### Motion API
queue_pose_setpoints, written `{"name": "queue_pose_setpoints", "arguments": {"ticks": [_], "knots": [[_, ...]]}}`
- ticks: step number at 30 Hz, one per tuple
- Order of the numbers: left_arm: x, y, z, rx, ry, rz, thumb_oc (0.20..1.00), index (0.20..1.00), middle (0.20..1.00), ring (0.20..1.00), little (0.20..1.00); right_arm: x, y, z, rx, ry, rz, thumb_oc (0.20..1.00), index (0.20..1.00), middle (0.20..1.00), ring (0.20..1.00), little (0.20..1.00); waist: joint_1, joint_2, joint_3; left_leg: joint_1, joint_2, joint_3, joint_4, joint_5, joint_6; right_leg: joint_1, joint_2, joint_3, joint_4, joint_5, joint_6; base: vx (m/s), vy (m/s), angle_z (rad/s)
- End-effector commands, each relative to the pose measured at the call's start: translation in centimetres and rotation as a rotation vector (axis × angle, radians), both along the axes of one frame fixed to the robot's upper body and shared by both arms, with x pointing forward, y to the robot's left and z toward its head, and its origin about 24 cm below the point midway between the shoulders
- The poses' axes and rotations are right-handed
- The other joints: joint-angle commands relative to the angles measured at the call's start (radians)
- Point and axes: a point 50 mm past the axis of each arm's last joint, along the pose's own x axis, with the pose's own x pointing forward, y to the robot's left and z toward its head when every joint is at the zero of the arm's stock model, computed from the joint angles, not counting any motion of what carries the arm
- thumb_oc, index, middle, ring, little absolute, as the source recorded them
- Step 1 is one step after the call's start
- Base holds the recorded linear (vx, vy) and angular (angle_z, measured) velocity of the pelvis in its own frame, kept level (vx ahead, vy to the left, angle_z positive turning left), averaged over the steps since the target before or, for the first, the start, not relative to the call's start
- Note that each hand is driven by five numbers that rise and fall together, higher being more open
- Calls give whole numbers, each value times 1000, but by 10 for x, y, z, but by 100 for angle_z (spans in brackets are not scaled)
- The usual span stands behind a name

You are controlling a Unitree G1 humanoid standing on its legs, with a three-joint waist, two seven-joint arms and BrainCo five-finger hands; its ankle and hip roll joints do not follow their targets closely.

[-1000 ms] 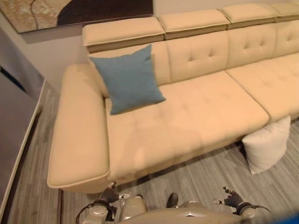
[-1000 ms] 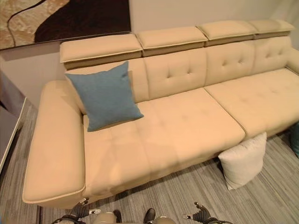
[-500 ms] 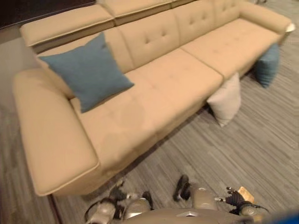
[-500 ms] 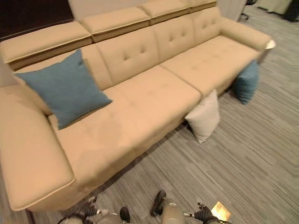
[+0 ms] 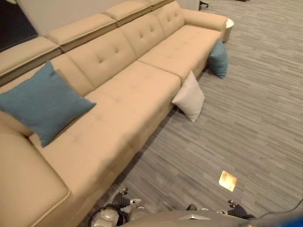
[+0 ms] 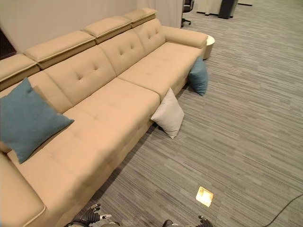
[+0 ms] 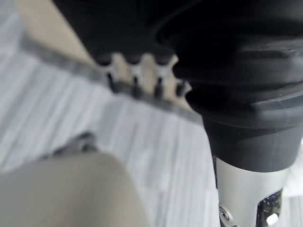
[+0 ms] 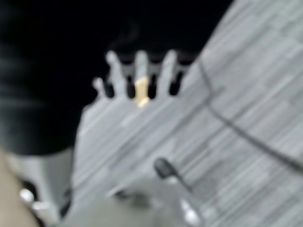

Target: Pick up all the scattered cushions and arrange them neatly on the sofa.

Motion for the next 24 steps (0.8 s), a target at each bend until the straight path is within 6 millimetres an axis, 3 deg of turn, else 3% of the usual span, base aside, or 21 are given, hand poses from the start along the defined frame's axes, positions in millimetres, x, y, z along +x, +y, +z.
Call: {"name": "queue_pose_setpoints", "arguments": {"ticks": [1, 6, 12, 14, 15, 18, 19, 20, 24], "knots": [[18, -7, 5, -8, -68, -15, 1000, 1000, 1000, 1000, 1000, 30, 2, 5, 7, -86, -6, 1000, 1000, 1000, 1000, 1000, 11, -49, 51, -27, -130, -51, -14, -69, 25, 81, -33, 51, -106, 76, 134, 22, 8, -98], [22, -14, 6, -16, -77, -58, 1000, 1000, 1000, 1000, 1000, 25, 0, 4, -4, -68, -27, 1000, 1000, 1000, 1000, 1000, -2, -44, 47, -7, -140, -10, -38, -77, 39, 56, -45, 91, -93, 92, 144, 44, 68, -38], [31, -12, 9, -8, -99, -67, 1000, 1000, 1000, 1000, 1000, 29, 6, 3, 24, -83, -57, 1000, 1000, 1000, 1000, 1000, -10, -37, 70, 27, -162, 32, -59, -99, 75, 10, -77, 104, 19, 83, 159, 46, 112, -36], [33, -7, 11, 8, -106, -59, 1000, 1000, 1000, 1000, 1000, 36, 11, 3, 32, -102, -37, 1000, 1000, 1000, 1000, 1000, 0, -33, 78, 49, -159, 59, -79, -102, 81, -21, -106, 28, 90, 93, 167, 37, 33, -26], [33, -7, 11, 8, -106, -59, 1000, 1000, 1000, 1000, 1000, 36, 11, 3, 32, -102, -37, 1000, 1000, 1000, 1000, 1000, 0, -33, 78, 49, -159, 59, -79, -102, 81, -21, -106, 28, 90, 93, 168, 19, 4, -39], [36, -2, 12, 14, -113, -40, 1000, 1000, 1000, 1000, 1000, 39, 16, 3, 43, -113, -20, 1000, 1000, 1000, 1000, 1000, 15, -31, 76, 83, -149, 85, -94, -121, 68, -24, -131, -100, 107, 95, 175, 80, -30, -35], [36, -2, 12, 14, -112, -40, 1000, 1000, 1000, 1000, 1000, 39, 17, 3, 43, -113, -20, 1000, 1000, 1000, 1000, 1000, 13, -30, 76, 84, -148, 83, -95, -122, 67, -22, -131, -102, 108, 93, 175, 83, -178, -22], [37, 0, 13, 17, -112, -45, 1000, 1000, 1000, 1000, 1000, 38, 19, 3, 51, -107, -17, 1000, 1000, 1000, 1000, 1000, 9, -41, 77, 66, -143, 95, -60, -118, 64, -19, -126, -147, 65, 92, 149, 30, -232, -14], [34, -4, 10, 4, -99, -40, 1000, 1000, 1000, 1000, 1000, 34, 16, 2, 44, -95, -17, 1000, 1000, 1000, 1000, 1000, -3, -46, 66, 42, -126, 83, 15, -121, 42, 11, -82, -98, 14, 62, 123, 59, -204, -3]]}}
